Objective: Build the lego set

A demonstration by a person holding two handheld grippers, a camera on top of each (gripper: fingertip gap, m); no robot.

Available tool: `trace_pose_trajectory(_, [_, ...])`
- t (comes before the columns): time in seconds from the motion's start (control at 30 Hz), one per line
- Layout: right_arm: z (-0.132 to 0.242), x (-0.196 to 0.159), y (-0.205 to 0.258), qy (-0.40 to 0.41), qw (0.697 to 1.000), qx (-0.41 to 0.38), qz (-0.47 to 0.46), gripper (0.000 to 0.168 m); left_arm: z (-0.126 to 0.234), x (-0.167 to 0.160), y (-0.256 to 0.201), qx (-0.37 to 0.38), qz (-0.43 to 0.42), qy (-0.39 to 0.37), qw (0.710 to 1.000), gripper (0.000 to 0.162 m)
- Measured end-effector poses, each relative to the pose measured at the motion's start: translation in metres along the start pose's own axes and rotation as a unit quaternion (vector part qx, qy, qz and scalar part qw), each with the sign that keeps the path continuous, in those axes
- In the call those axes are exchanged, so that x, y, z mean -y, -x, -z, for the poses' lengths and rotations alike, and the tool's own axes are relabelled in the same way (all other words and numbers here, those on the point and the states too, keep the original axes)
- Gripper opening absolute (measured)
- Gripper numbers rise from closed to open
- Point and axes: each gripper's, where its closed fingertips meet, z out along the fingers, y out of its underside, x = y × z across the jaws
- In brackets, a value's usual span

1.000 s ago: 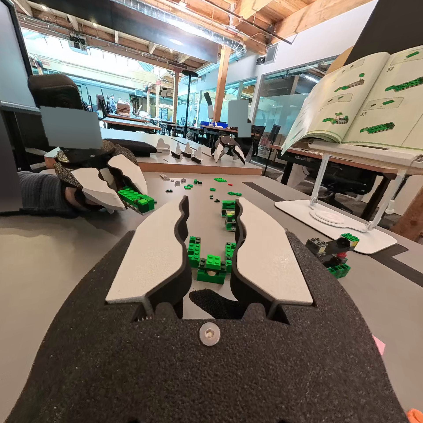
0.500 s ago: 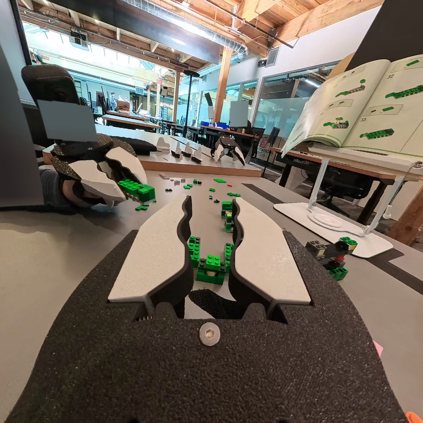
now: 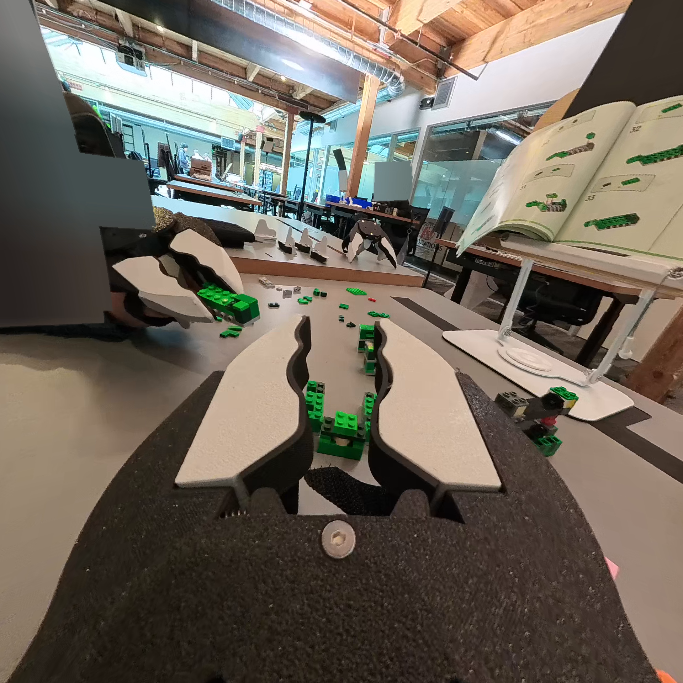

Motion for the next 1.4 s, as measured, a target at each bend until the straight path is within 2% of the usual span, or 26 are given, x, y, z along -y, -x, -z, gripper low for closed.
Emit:
trace_pose_trajectory(0.1, [-0.002,-0.001,0.014,0.006,0.999,0.038,0.011,0.03,-0.001,0.001,-0.005,-0.015,0.0,-0.003,1.0,0.021])
trace_pose_trajectory(0.27, [-0.005,-0.014,0.07,0.057,0.979,0.183,0.065,0.029,-0.001,0.01,-0.025,-0.085,0.018,-0.029,0.996,0.021])
trace_pose_trajectory(0.37, [-0.008,-0.018,0.088,0.079,0.97,0.223,0.054,0.039,-0.001,0.014,-0.037,-0.125,0.026,-0.039,0.991,0.021])
trace_pose_trajectory(0.53, [-0.011,-0.018,0.101,0.087,0.964,0.247,0.045,0.043,-0.002,0.015,-0.051,-0.164,0.029,-0.039,0.985,0.021])
trace_pose_trajectory(0.73, [-0.01,-0.02,0.111,0.098,0.956,0.273,0.038,0.036,-0.003,0.015,-0.058,-0.179,0.027,-0.039,0.983,0.021])
trace_pose_trajectory(0.93, [-0.01,-0.024,0.114,0.109,0.953,0.281,0.043,0.019,-0.002,0.016,-0.059,-0.185,0.03,-0.043,0.981,0.021])
trace_pose_trajectory(1.23, [-0.01,-0.024,0.112,0.112,0.952,0.282,0.034,0.018,-0.004,0.014,-0.058,-0.178,0.026,-0.041,0.983,0.022])
trace_pose_trajectory(1.4, [-0.011,-0.021,0.106,0.1,0.959,0.263,0.028,0.017,-0.002,0.017,-0.048,-0.15,0.031,-0.057,0.987,0.028])
